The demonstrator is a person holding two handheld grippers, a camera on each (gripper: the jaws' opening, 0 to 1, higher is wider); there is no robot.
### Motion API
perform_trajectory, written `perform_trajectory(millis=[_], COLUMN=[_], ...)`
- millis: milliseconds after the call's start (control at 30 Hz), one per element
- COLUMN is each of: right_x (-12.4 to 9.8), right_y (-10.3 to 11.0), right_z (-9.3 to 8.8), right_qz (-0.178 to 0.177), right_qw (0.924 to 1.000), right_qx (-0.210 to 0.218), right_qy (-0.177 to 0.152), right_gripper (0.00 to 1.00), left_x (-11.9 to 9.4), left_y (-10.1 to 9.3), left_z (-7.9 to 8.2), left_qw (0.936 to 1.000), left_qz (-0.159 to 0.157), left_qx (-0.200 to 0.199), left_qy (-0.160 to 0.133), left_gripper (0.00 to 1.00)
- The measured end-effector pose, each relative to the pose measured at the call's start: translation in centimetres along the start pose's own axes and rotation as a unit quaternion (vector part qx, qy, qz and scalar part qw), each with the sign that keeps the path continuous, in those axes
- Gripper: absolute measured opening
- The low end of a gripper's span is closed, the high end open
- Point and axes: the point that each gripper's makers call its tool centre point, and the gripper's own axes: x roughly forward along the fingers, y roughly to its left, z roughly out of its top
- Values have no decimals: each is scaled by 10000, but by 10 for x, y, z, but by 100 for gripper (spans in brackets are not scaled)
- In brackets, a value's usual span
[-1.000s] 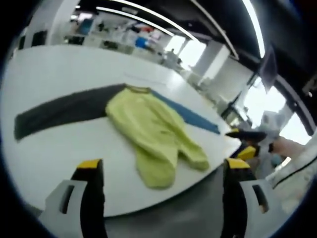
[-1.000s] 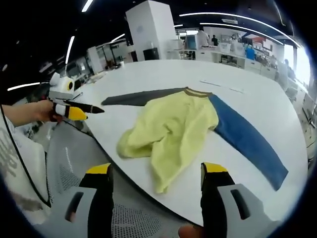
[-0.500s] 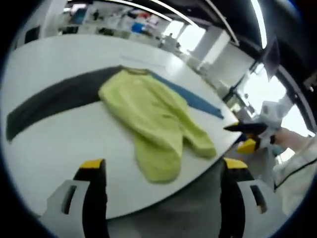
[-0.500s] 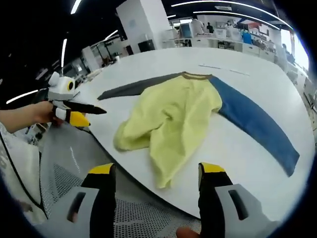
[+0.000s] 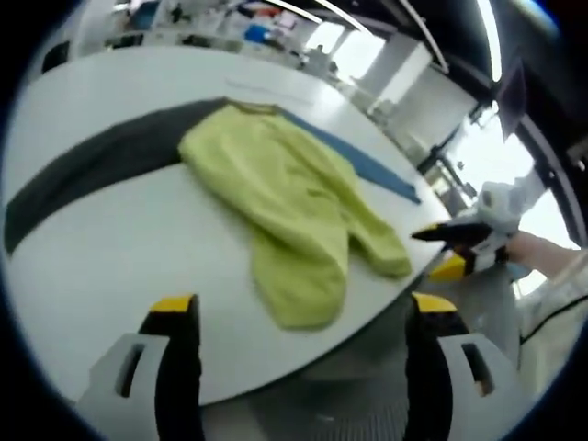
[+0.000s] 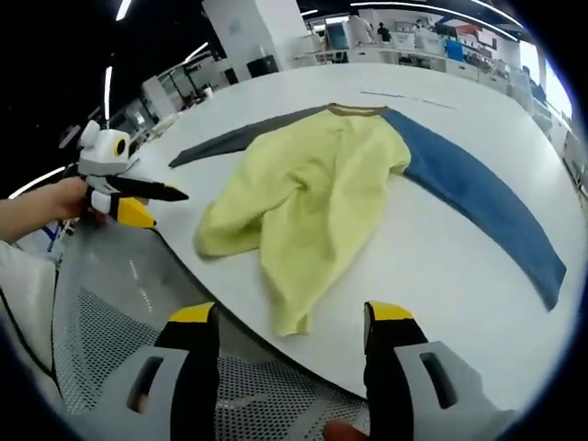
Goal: Fold the garment on the visible template until the final outline fits inside the template.
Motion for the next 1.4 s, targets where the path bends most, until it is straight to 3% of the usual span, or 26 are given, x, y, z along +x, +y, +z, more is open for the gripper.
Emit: perform_trajectory(millis=[333,367,500,667,800,967,1167,1300,1400], right_x=[11,12,15,22,24,29,31,29,27], right_y=[-9,-9,-5,-4,-4,-5,-4,-1,0], right_z=[-5,-5,-4,-7,-8,-13,-11,-6,-3], right_qz=[-24,-22,5,15,-5,-26,56,92,174], right_qw=[9999,9998,9998,9997,9995,9992,9992,9994,9986], right_qx=[87,97,113,-7,-17,-70,88,212,448], right_qy=[138,142,149,264,302,401,386,268,200], right_gripper=[56,55,49,45,40,26,14,4,4], left_x=[15,17,20,26,28,33,33,31,30], left_y=[2,4,3,-4,-6,-5,1,4,2], left_z=[-14,-8,-10,-14,-14,-22,-26,-26,-23], left_qw=[9995,9998,9997,9993,9994,9986,9976,9974,9970], left_qz=[17,19,43,43,28,-43,-21,-21,-54], left_qx=[-50,132,-15,165,18,-194,-526,-593,-668], left_qy=[306,161,240,322,349,480,445,412,376], left_gripper=[82,80,77,68,54,21,2,0,0])
